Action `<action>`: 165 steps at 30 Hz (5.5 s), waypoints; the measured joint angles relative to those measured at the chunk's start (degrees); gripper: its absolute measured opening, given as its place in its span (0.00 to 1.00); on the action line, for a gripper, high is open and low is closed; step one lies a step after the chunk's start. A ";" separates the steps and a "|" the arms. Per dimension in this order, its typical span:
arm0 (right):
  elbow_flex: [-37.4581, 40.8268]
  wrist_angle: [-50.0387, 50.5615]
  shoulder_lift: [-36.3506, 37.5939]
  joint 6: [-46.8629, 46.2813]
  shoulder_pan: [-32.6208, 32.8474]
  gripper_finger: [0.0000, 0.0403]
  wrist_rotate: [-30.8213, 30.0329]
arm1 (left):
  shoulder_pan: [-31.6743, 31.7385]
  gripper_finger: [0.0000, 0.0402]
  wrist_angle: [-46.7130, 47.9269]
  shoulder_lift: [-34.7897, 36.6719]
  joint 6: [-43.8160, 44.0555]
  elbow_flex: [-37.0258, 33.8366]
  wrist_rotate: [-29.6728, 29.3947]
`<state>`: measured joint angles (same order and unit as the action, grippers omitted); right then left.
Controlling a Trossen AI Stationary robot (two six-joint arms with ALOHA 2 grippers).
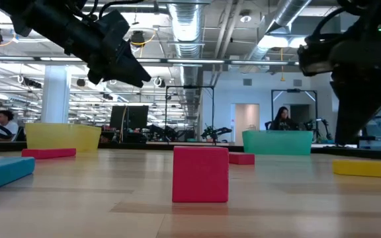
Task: Sort & place blocks by color
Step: Put the yellow block into the yellow bin
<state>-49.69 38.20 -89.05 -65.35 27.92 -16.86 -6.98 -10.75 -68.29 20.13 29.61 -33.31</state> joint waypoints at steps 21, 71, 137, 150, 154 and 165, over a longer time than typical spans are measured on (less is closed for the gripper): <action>1.71 -1.14 -0.30 8.71 6.97 0.64 1.96 | -0.14 0.50 -0.11 -0.42 -9.17 0.04 5.04; 2.58 -6.78 -5.67 15.15 9.49 0.19 -6.80 | -2.71 0.50 -6.73 -0.40 -5.73 0.04 -1.59; -22.34 -10.92 -19.53 59.03 -3.14 0.49 -48.52 | 8.01 0.07 -19.66 -22.99 8.51 5.11 28.15; -22.34 -5.64 -19.55 45.23 -2.69 0.55 -47.80 | 9.79 0.07 45.90 12.12 17.82 5.32 -22.20; -22.29 -5.70 -19.55 45.24 -3.33 0.55 -47.68 | 14.71 0.07 55.38 16.13 28.59 2.87 -23.06; -22.25 -5.47 -19.55 43.25 -3.69 0.55 -47.25 | 26.65 0.16 54.98 14.67 27.58 -0.94 -16.93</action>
<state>-71.94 32.73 -108.60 -22.10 24.23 -64.11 19.67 44.23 -53.63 47.71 28.67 -50.24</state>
